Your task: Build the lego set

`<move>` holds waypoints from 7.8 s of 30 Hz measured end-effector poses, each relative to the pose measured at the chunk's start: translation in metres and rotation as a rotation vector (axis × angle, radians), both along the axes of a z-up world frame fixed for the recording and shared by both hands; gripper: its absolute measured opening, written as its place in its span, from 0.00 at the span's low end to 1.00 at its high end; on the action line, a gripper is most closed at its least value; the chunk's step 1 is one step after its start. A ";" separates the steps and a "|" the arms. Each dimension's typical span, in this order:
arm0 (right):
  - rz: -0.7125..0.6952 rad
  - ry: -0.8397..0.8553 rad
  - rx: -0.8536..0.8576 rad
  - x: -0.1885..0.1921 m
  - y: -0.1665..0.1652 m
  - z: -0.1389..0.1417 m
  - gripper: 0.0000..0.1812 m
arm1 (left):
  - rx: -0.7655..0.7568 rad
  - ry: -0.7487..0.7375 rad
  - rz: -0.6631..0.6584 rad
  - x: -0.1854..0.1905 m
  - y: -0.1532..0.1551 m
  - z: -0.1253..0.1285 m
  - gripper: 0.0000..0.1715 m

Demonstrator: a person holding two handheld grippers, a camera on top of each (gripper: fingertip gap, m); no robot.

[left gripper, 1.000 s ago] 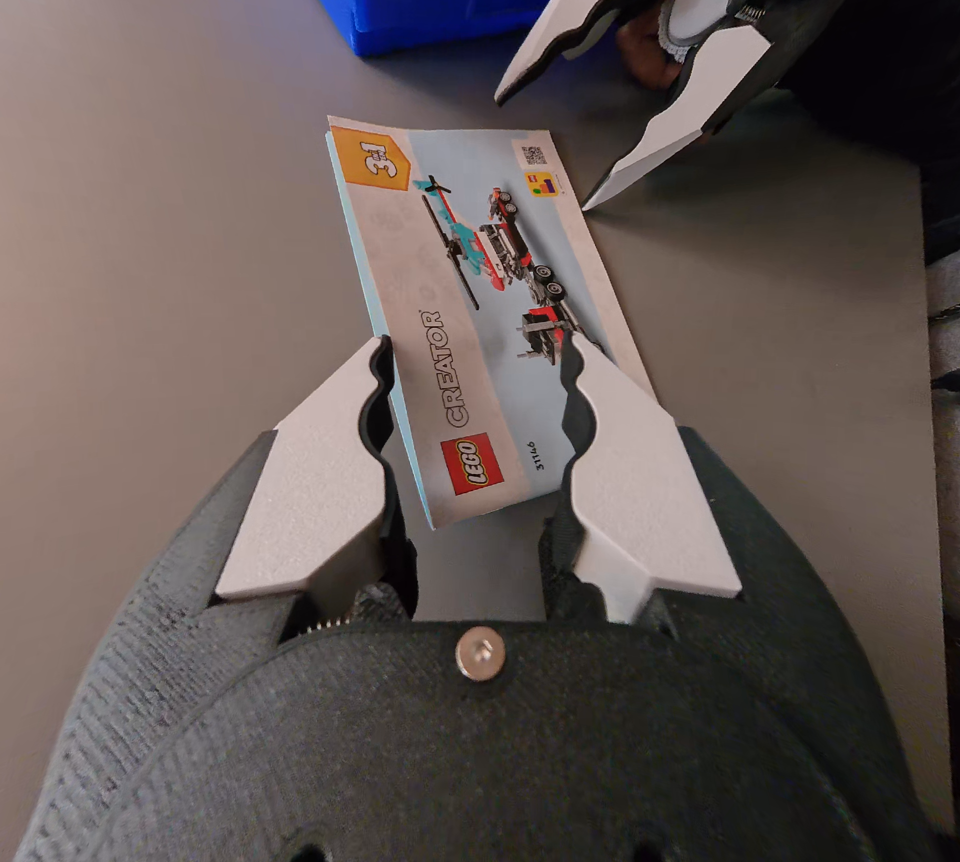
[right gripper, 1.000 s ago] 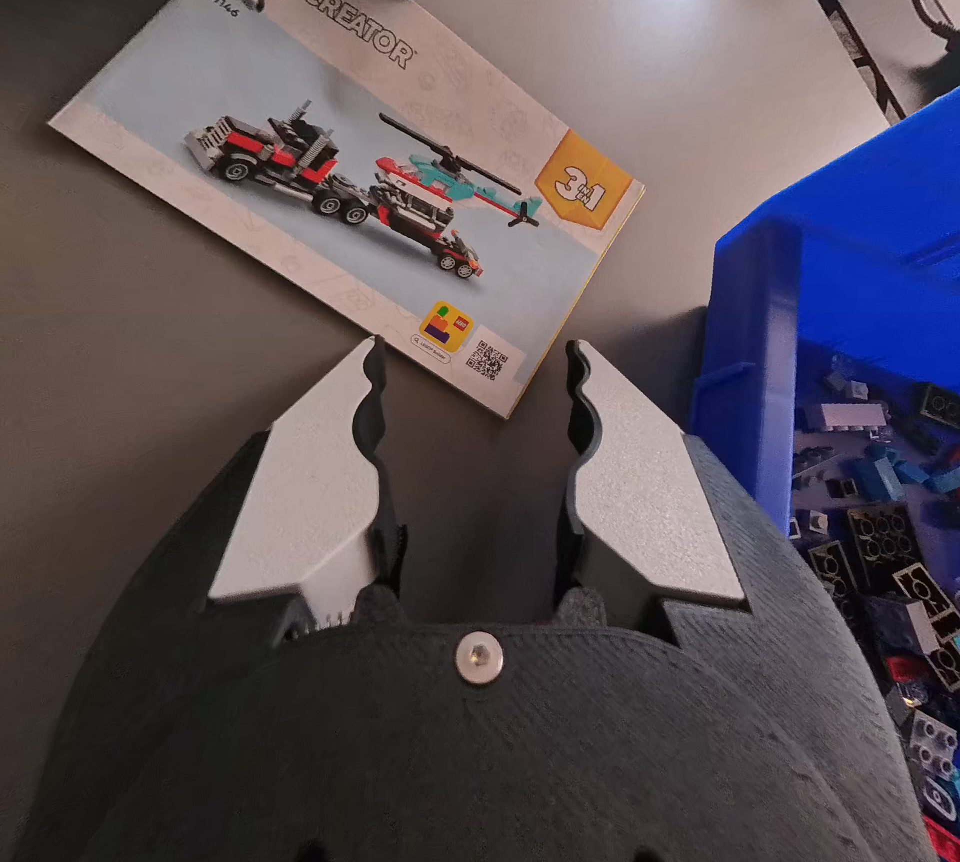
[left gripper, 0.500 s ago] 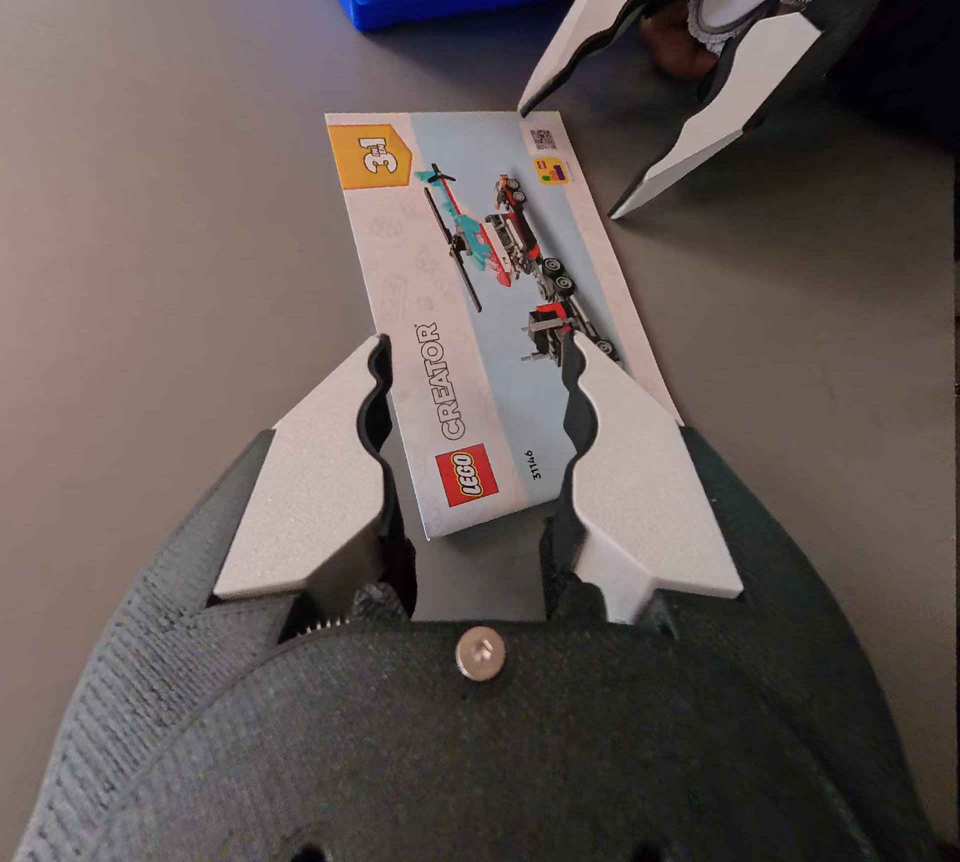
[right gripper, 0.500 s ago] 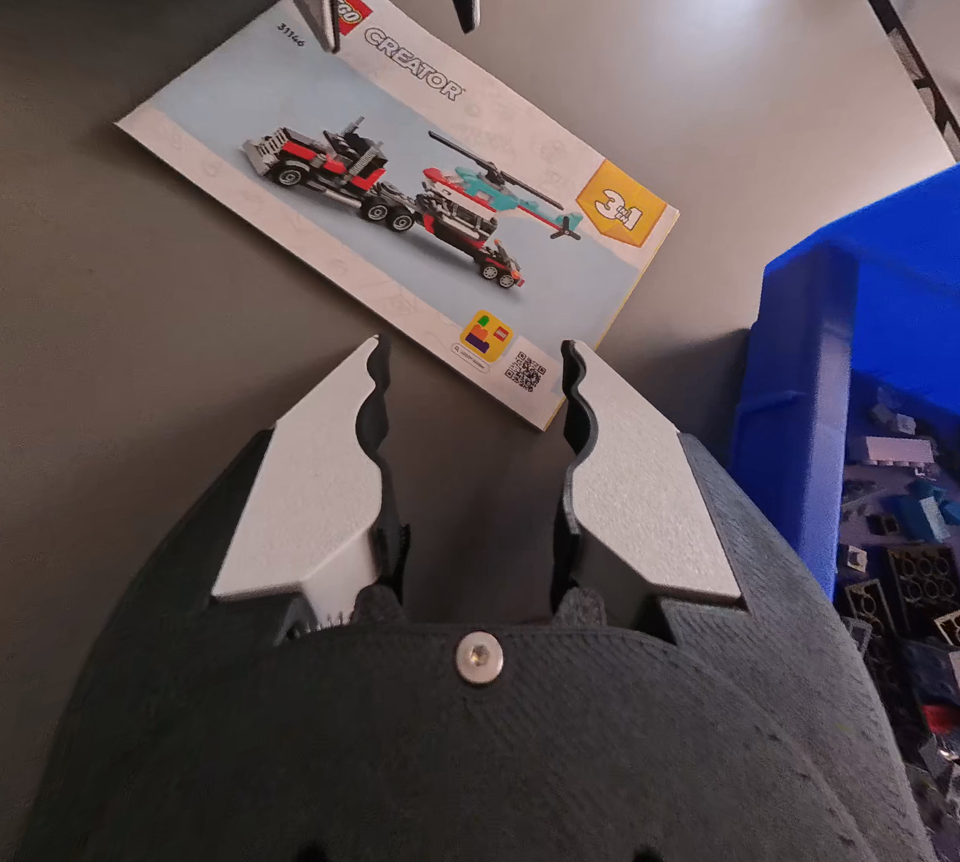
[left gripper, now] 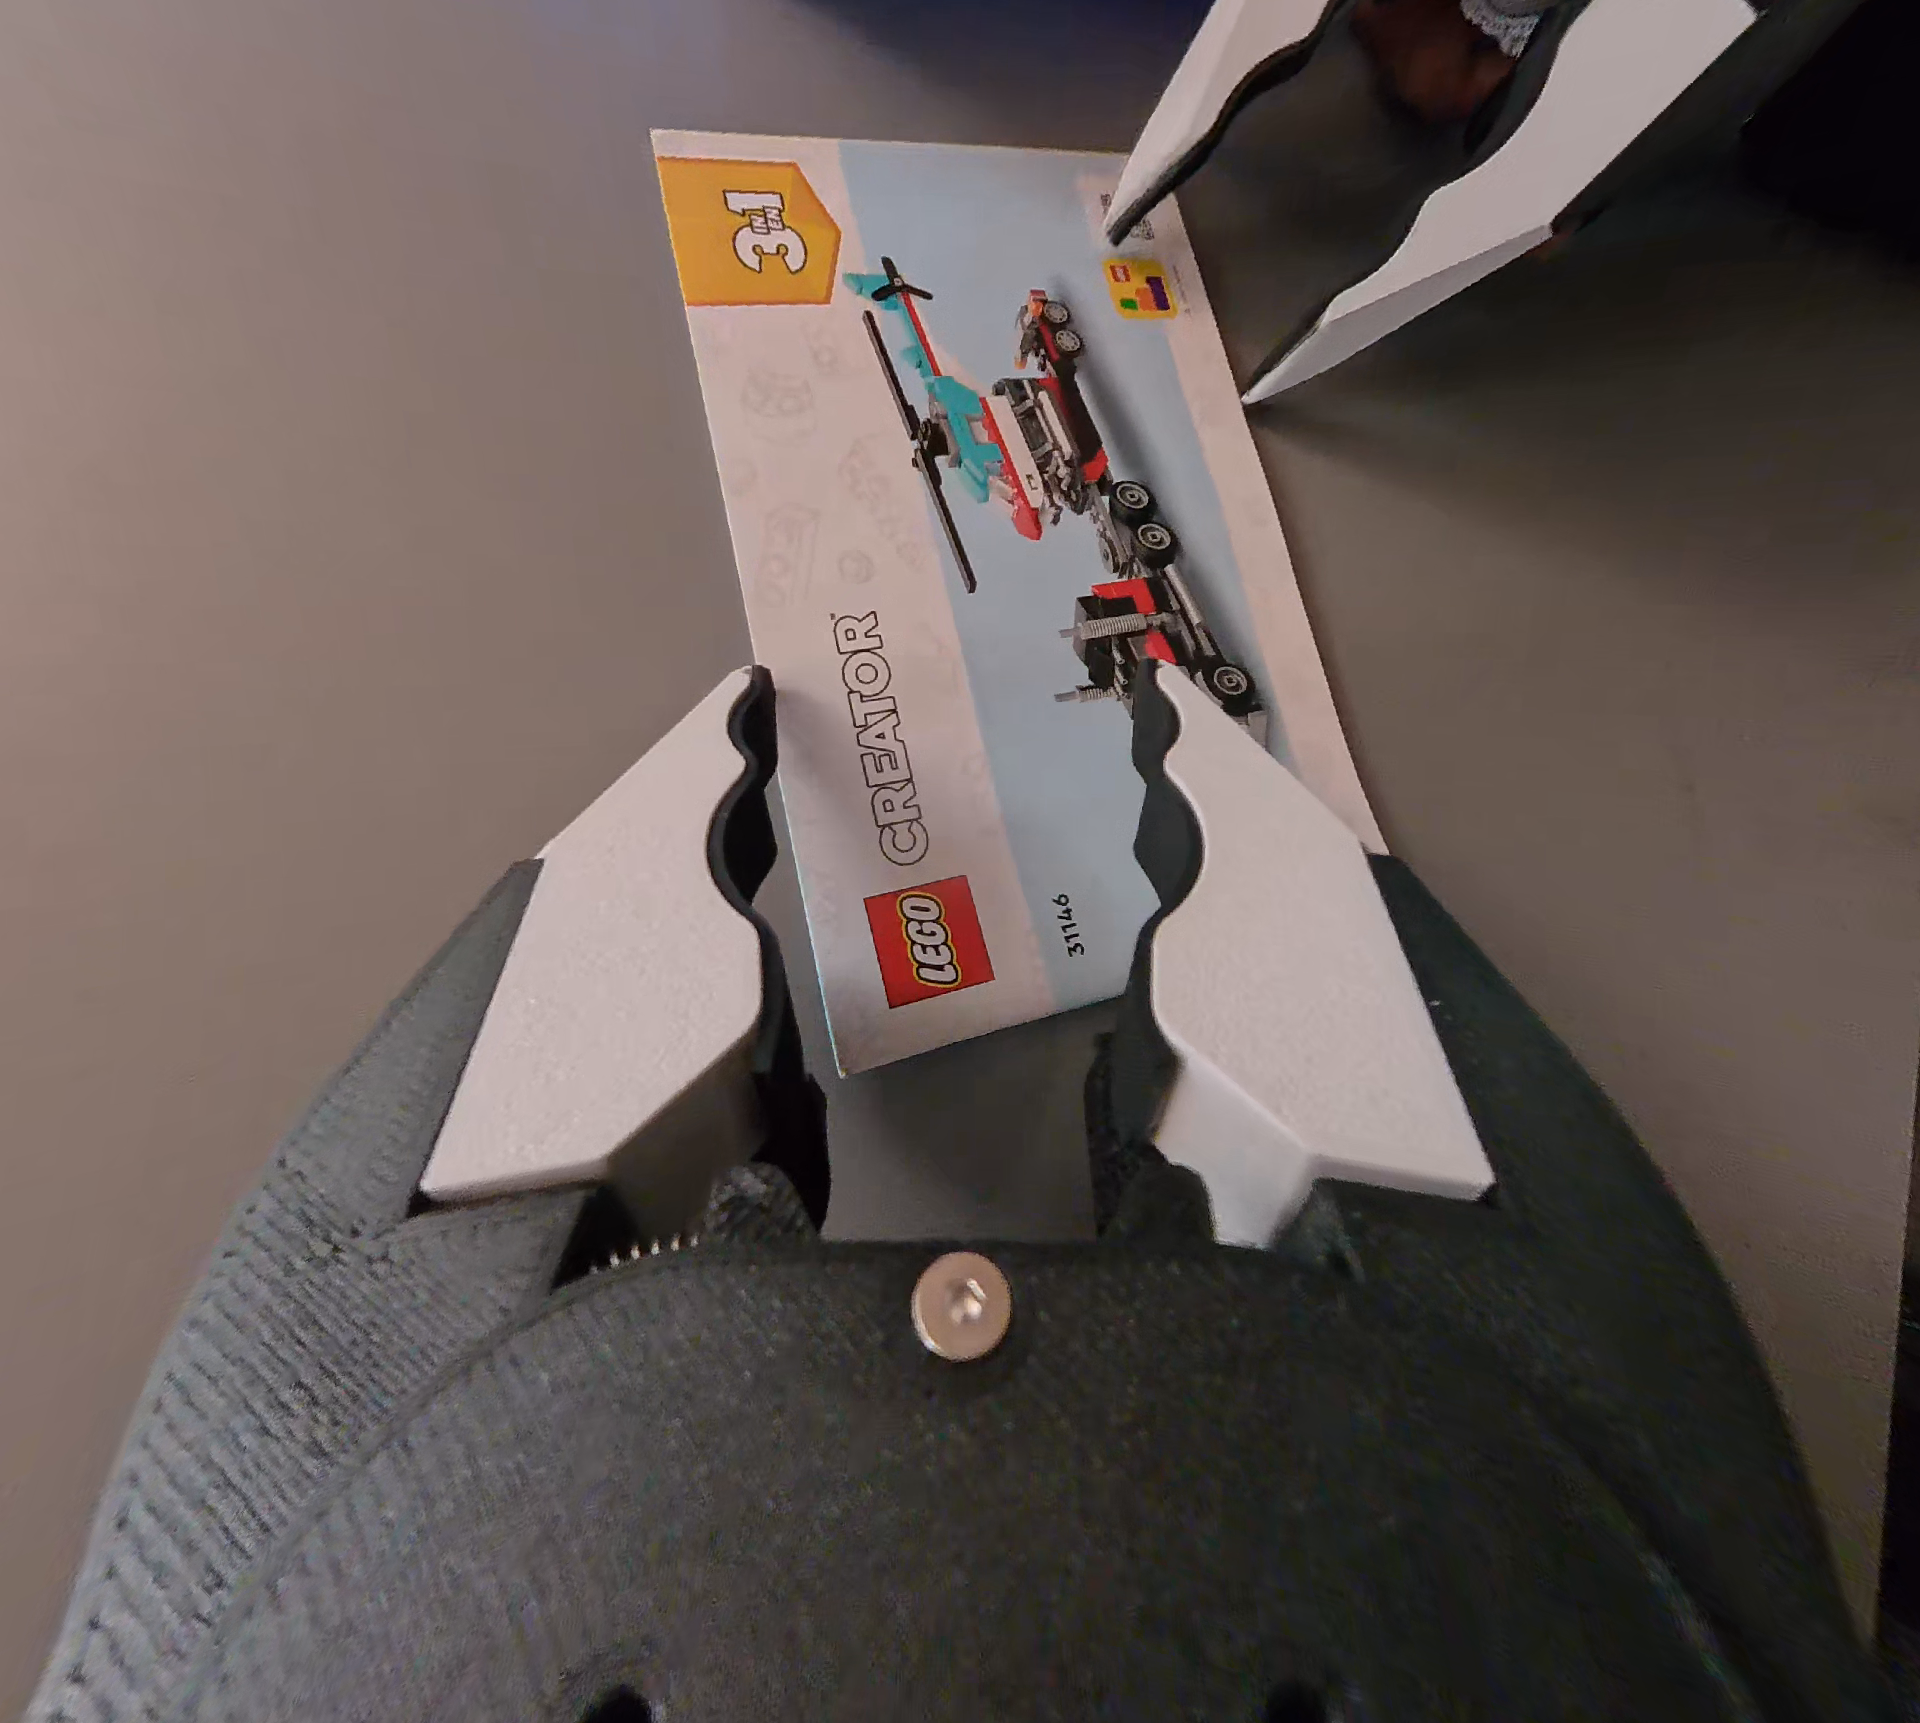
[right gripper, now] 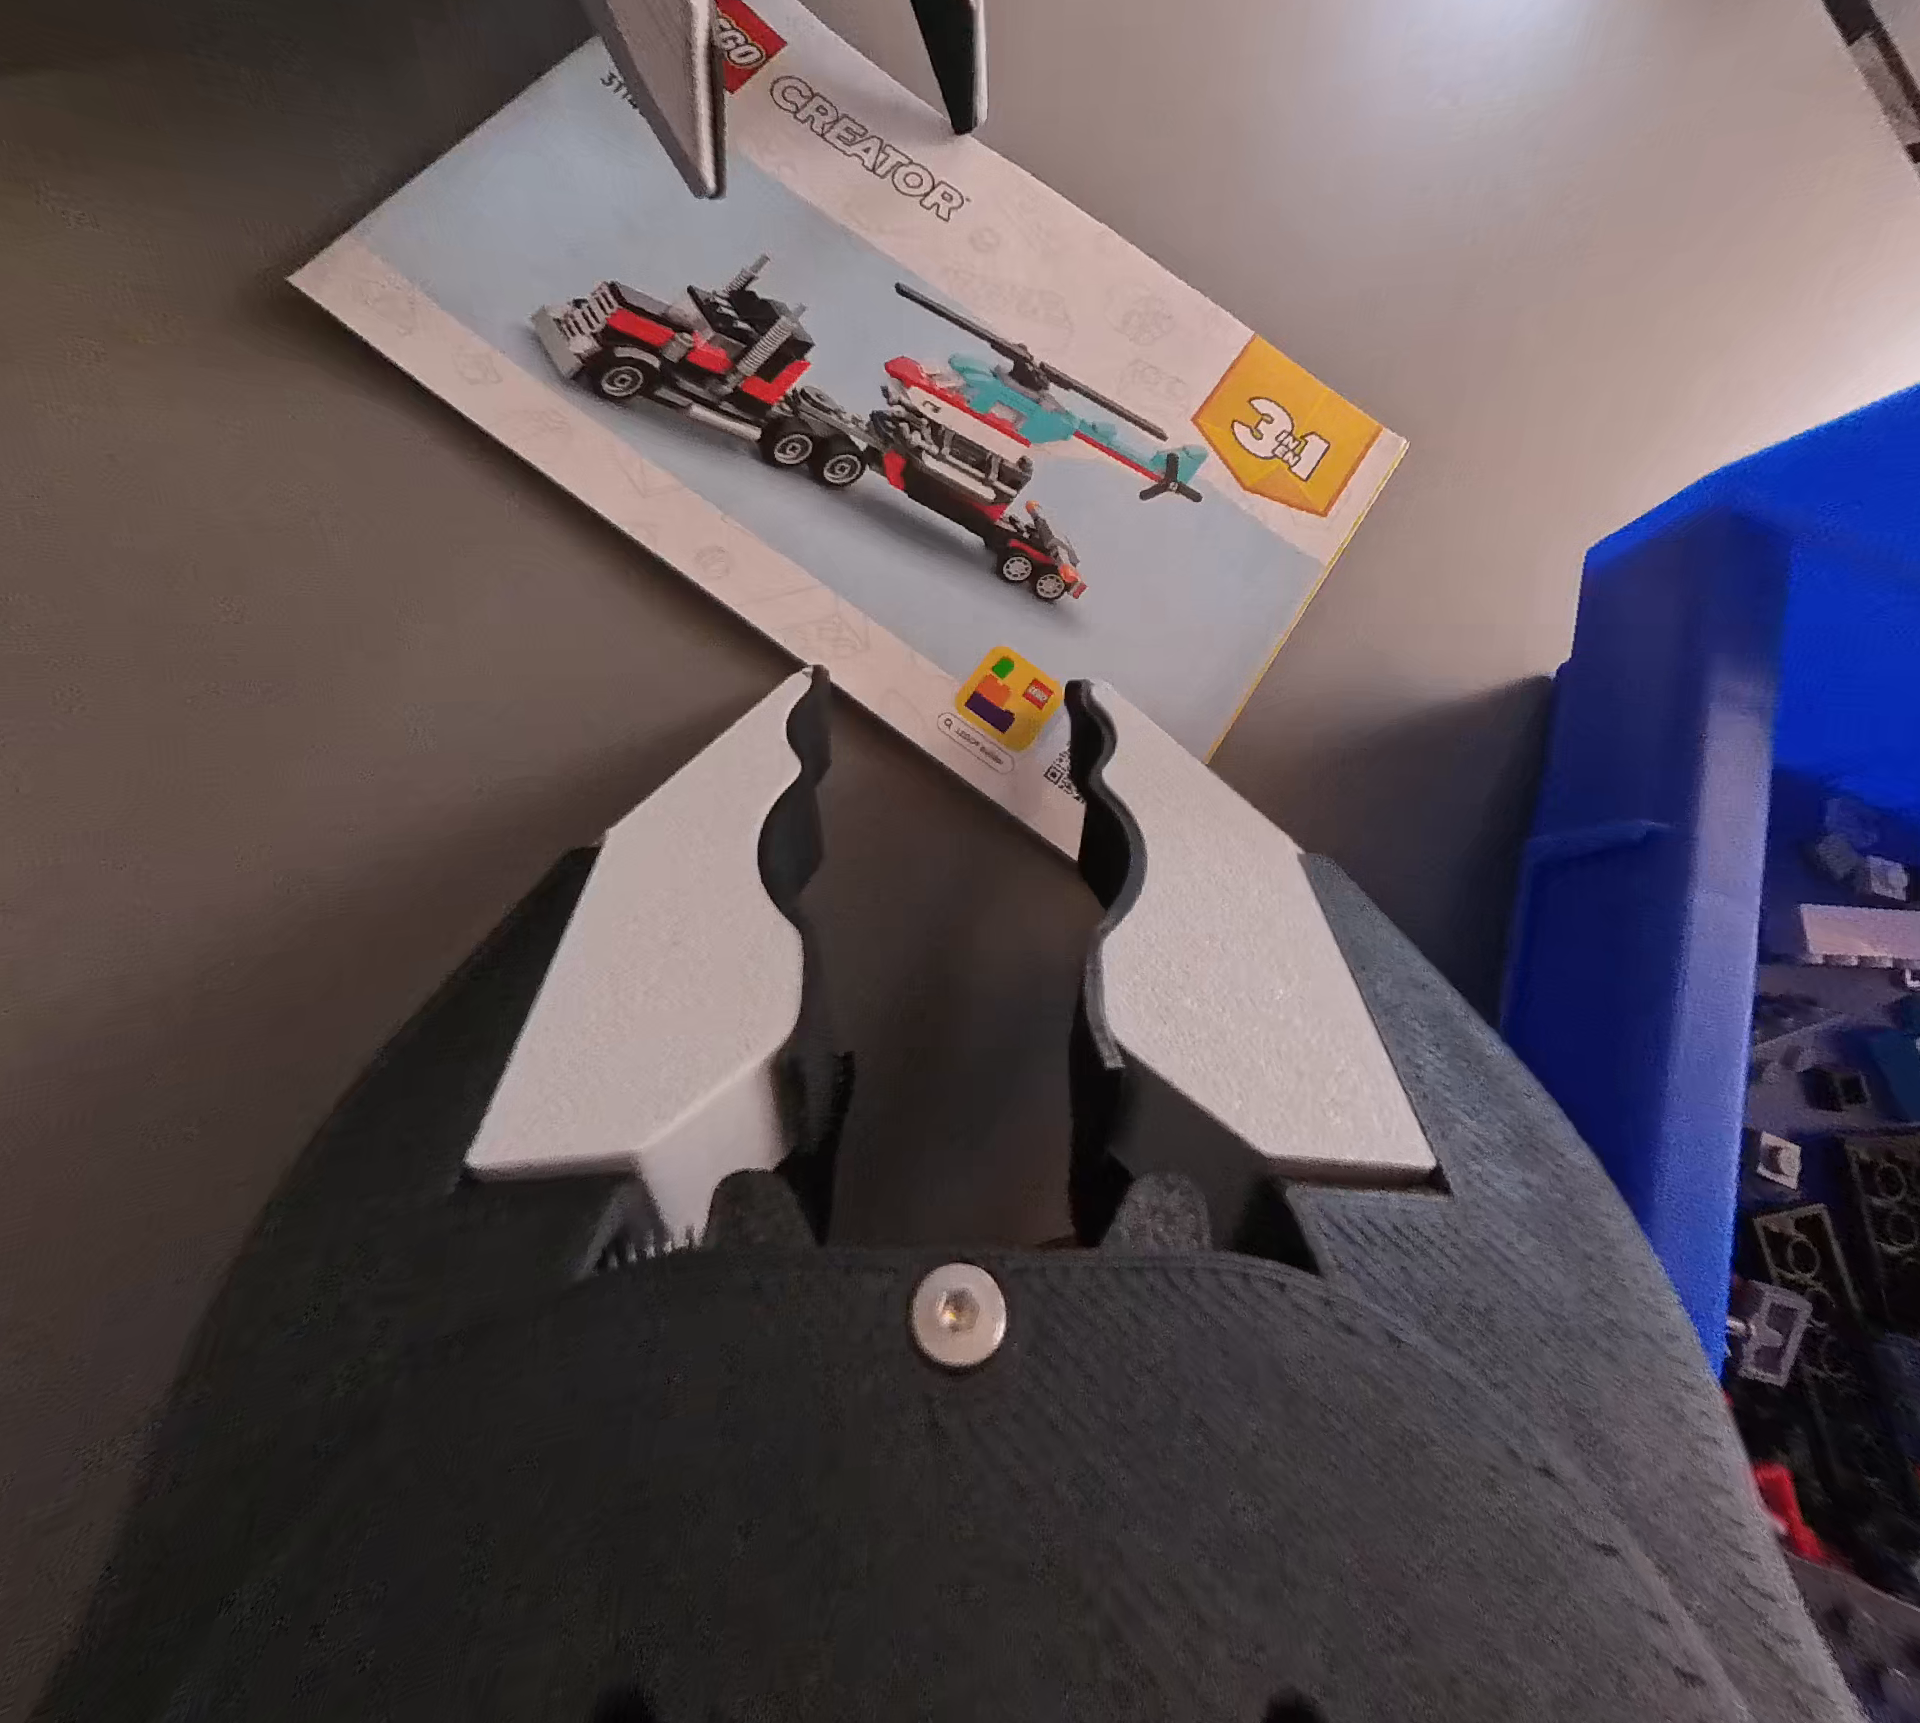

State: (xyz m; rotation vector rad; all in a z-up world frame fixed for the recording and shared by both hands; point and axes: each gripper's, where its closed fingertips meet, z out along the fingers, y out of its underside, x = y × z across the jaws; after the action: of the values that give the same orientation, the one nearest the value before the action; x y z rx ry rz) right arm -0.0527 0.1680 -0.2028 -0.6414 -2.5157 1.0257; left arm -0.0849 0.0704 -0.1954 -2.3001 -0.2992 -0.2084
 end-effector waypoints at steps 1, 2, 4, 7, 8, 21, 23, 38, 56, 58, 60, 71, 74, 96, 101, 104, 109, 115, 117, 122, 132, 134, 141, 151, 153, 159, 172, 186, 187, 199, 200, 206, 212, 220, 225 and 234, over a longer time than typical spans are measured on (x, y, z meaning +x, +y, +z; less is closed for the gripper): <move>-0.002 0.009 -0.007 -0.001 -0.001 0.002 0.28 | -0.001 0.001 0.002 -0.001 0.000 0.000 0.41; -0.006 0.019 -0.021 -0.002 -0.001 0.004 0.28 | 0.000 0.001 0.002 -0.001 -0.001 0.000 0.40; -0.022 0.035 -0.066 -0.005 -0.003 0.012 0.28 | 0.003 -0.005 -0.004 0.001 0.000 0.001 0.40; -0.036 0.045 -0.099 -0.007 -0.004 0.017 0.28 | 0.003 -0.002 -0.009 0.002 0.001 0.000 0.40; -0.039 0.053 -0.096 -0.008 -0.004 0.017 0.28 | 0.003 -0.003 -0.010 0.002 0.001 0.000 0.40; -0.273 0.186 -0.097 -0.036 0.014 0.031 0.40 | 0.006 -0.003 -0.003 0.000 0.001 0.000 0.40; -0.325 0.181 -0.094 -0.040 0.019 0.030 0.41 | 0.007 -0.003 -0.001 0.000 0.001 0.000 0.40; -0.187 -0.056 -0.349 -0.018 -0.037 0.038 0.31 | 0.047 -0.028 -0.007 0.002 0.002 0.008 0.40; 0.014 -0.017 -0.237 0.004 -0.079 0.030 0.31 | 0.467 -0.535 0.011 0.034 -0.024 0.066 0.46; 0.025 -0.010 -0.240 0.004 -0.083 0.031 0.31 | 0.481 -0.556 0.047 0.029 -0.023 0.070 0.47; 0.051 0.003 -0.259 0.008 -0.088 0.035 0.31 | 0.523 -0.582 0.099 0.023 -0.022 0.081 0.48; 0.264 0.054 -0.296 0.058 -0.138 0.046 0.32 | 0.603 -0.622 0.412 0.053 -0.064 0.110 0.54; 0.267 0.067 -0.247 0.062 -0.143 0.038 0.32 | 0.592 -0.666 0.528 0.063 -0.081 0.093 0.53; 0.246 0.119 -0.125 0.067 -0.145 0.029 0.39 | 0.804 -0.852 0.829 0.078 -0.122 0.053 0.00; 0.230 0.069 -0.149 0.065 -0.121 0.037 0.40 | 0.750 -0.786 0.810 0.053 -0.145 0.054 0.00; 0.134 0.075 -0.117 0.043 -0.090 0.036 0.40 | 0.692 -0.765 0.781 0.034 -0.163 0.054 0.00; -0.020 0.038 -0.094 0.007 -0.045 0.031 0.41 | 0.601 -0.726 0.775 -0.004 -0.193 0.051 0.00; -0.070 0.010 -0.128 -0.012 -0.039 0.034 0.41 | 0.490 -0.634 0.858 -0.068 -0.234 0.039 0.00; -0.077 0.011 -0.121 -0.016 -0.039 0.031 0.41 | 0.462 -0.635 0.870 -0.081 -0.243 0.032 0.00; -0.066 0.010 -0.128 -0.015 -0.035 0.024 0.41 | 0.382 -0.531 0.853 -0.085 -0.252 0.019 0.18; 0.039 0.049 -0.203 -0.012 -0.031 0.031 0.41 | 0.287 0.325 0.470 -0.029 -0.133 0.095 0.50; 0.051 0.050 -0.204 -0.011 -0.029 0.032 0.41 | 0.266 0.386 0.342 -0.009 -0.074 0.089 0.50; 0.109 0.040 -0.274 0.008 -0.015 0.039 0.38 | 0.132 0.385 0.033 0.022 0.038 0.040 0.37; 0.136 -0.016 -0.313 0.012 -0.013 0.040 0.36 | -0.131 0.326 0.083 0.009 0.016 0.020 0.38; 0.138 -0.023 -0.314 0.012 -0.014 0.039 0.36 | -0.119 0.273 0.055 0.014 0.013 0.020 0.39; 0.161 -0.038 -0.314 0.015 -0.015 0.038 0.36 | -0.031 0.320 -0.056 0.028 0.051 0.048 0.39; 0.182 -0.046 -0.317 0.018 -0.016 0.038 0.36 | -0.139 0.310 -0.164 0.028 0.054 -0.009 0.28; 0.181 -0.062 -0.328 0.017 -0.016 0.039 0.35 | -0.112 0.261 -0.153 0.028 0.053 -0.008 0.22; 0.181 -0.062 -0.327 0.017 -0.016 0.038 0.35 | -0.109 0.255 -0.154 0.029 0.053 -0.008 0.21; 0.110 -0.077 -0.280 0.008 -0.013 0.030 0.33 | -0.059 0.200 -0.114 0.027 0.053 0.002 0.17; 0.098 -0.080 -0.267 0.007 -0.013 0.028 0.32 | -0.055 0.197 -0.110 0.026 0.052 0.003 0.17; 0.098 -0.097 -0.136 0.007 -0.017 0.010 0.31 | -0.037 0.181 -0.091 0.025 0.051 0.008 0.17; 0.147 -0.061 -0.021 0.008 -0.028 -0.001 0.32 | -0.021 0.164 -0.072 0.022 0.049 0.011 0.16; 0.144 -0.055 -0.077 0.005 -0.031 0.006 0.32 | -0.016 0.123 -0.061 0.021 0.049 0.008 0.17; 0.148 -0.048 -0.100 0.005 -0.031 0.010 0.32 | -0.014 0.106 -0.053 0.021 0.048 0.008 0.17; 0.142 0.000 -0.147 0.001 -0.036 0.019 0.32 | -0.009 0.027 -0.026 0.022 0.044 0.010 0.16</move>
State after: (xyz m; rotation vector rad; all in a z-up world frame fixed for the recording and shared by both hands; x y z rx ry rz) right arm -0.0520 0.1323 -0.1833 -0.5086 -2.5334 1.2696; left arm -0.0633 0.1147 -0.1857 -2.3149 -0.2574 -0.1892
